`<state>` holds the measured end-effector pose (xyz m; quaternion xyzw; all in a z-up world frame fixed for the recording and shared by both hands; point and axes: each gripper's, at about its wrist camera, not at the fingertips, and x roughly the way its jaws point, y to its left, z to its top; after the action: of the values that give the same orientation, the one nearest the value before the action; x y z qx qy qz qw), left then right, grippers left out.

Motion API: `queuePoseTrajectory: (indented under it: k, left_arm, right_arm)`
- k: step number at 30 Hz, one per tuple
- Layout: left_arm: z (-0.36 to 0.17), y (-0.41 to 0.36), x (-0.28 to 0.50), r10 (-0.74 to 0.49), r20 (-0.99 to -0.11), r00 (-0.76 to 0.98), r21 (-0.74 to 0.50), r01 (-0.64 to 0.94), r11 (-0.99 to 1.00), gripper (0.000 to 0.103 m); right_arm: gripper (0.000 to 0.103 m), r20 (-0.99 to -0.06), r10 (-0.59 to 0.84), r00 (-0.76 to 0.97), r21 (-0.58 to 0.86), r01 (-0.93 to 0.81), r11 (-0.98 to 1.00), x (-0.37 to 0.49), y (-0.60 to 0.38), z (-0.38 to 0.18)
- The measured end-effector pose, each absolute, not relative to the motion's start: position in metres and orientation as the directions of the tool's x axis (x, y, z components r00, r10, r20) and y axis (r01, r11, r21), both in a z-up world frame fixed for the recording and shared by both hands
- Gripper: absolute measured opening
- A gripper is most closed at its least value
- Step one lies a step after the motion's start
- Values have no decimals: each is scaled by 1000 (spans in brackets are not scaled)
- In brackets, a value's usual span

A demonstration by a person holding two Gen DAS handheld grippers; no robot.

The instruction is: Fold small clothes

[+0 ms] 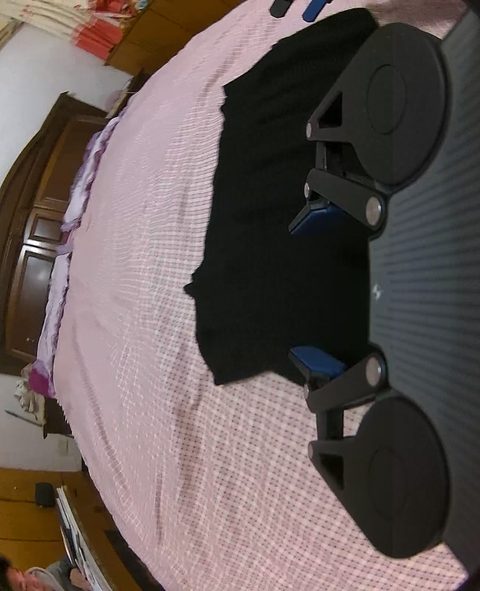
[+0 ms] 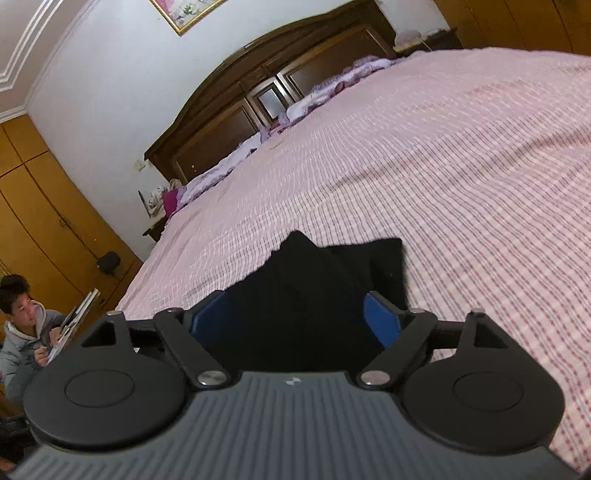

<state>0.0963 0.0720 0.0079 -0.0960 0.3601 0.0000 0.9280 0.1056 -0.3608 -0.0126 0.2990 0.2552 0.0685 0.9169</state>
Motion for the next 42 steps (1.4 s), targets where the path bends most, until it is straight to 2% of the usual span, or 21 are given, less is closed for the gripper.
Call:
queuePoseTrajectory:
  k: [6,9,12,19,28,35,42]
  left_arm:
    - [7,54,108,-85,-693,716,-162,-40,986,73]
    - [10,41,124,-66,-725,686,-85,5,996,73]
    - [14,31,134,-33,-748,663,-21,25,999,73]
    - [19,12,153,0,-840,543,38,58,998,73]
    - [61,-10,146,-44,-884,465,-31,35,999,73]
    - [79,-31,137,-73,-902,426,-56,51,997,73]
    - [77,-42,138,-31,-919,393,-19,34,999,73]
  right_arm:
    - [90,-456,290,841,572,28,820,105,-379,-21]
    - [91,-493,285,822,546,37,837,109,-386,-21]
    - [93,-540,293,789,533,52,844,116,-393,-22]
    - [93,-672,313,671,532,144,834,130,-392,-18]
    - [94,-805,279,524,456,244,856,142,-390,-8]
    - [94,-821,324,470,468,229,854,153,-382,-9]
    - [94,-823,363,436,481,194,855,168,-382,-23]
